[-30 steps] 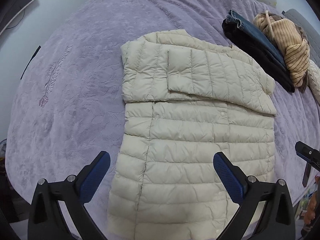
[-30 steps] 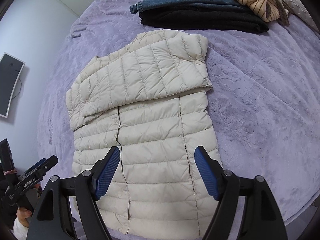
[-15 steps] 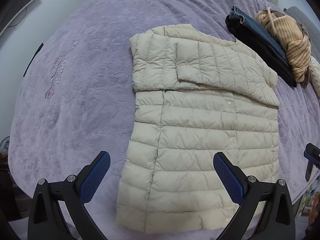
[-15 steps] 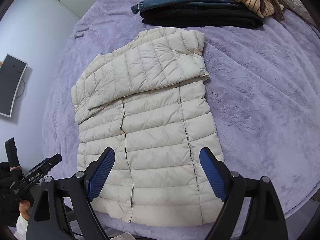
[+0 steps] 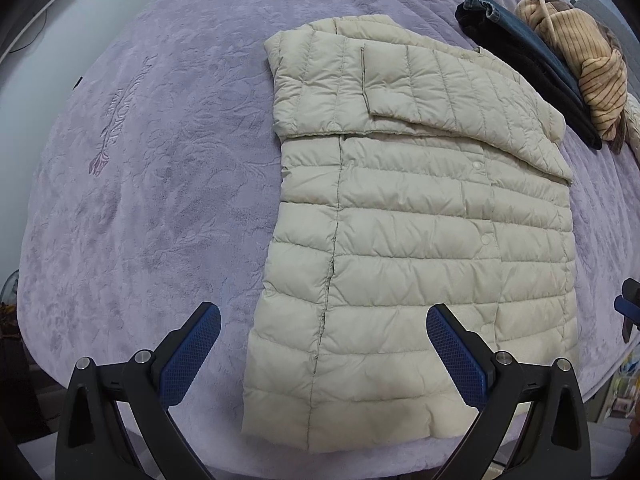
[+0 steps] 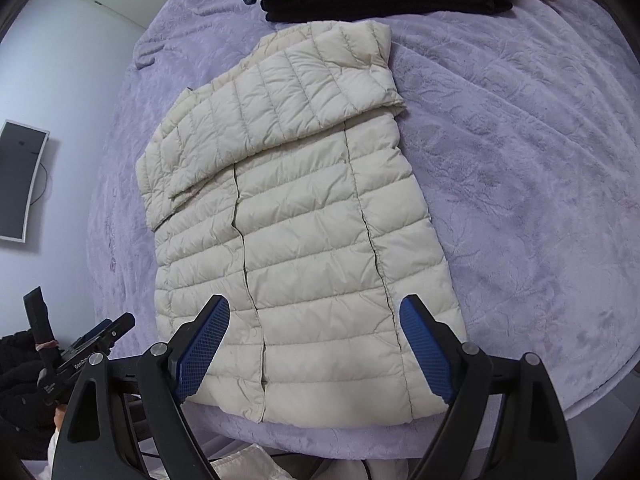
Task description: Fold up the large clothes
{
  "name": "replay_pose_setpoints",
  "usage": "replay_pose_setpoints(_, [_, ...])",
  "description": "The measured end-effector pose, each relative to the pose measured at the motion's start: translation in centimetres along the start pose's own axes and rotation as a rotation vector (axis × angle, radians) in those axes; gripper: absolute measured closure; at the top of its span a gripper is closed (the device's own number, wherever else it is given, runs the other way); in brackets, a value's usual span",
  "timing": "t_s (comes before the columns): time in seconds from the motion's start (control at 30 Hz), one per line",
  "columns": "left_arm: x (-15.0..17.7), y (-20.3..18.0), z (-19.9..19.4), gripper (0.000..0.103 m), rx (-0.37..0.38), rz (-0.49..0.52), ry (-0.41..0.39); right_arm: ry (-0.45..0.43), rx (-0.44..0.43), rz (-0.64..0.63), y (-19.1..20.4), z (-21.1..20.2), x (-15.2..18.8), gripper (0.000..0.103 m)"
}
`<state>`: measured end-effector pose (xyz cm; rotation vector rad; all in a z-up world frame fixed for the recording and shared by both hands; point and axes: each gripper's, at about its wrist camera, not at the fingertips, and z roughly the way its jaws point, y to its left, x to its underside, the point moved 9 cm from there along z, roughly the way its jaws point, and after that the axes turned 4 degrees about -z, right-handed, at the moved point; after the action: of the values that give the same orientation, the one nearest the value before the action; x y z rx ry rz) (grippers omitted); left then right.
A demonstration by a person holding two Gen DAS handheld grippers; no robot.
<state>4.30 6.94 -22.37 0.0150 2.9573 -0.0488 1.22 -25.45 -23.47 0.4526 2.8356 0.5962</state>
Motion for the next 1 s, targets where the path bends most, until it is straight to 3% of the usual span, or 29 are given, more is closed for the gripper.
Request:
replay_pose_setpoints(0.33, [5.0,3.9,4.9,0.0,0.024,-0.02,0.152,0.128,0.034,0.097,-4.6,2.8,3.7,0.014])
replay_pose_setpoints(0.63, [7.9,5.6,7.4,0.0,0.236,-0.126,0.295,0.201,-0.001,0.261,-10.1,4.6,7.5,0.014])
replay_pose_setpoints(0.77, [8.6,4.8,8.2,0.0,0.35,-0.148,0.352,0.204,-0.07,0.337,-11.5,5.4,8.5,0.014])
replay_pose_setpoints(1.0, [8.4,2.7,8.7,0.0,0.381,-0.101,0.375,0.225,-0.205,0.426,-11.2,7.2,9.7,0.014])
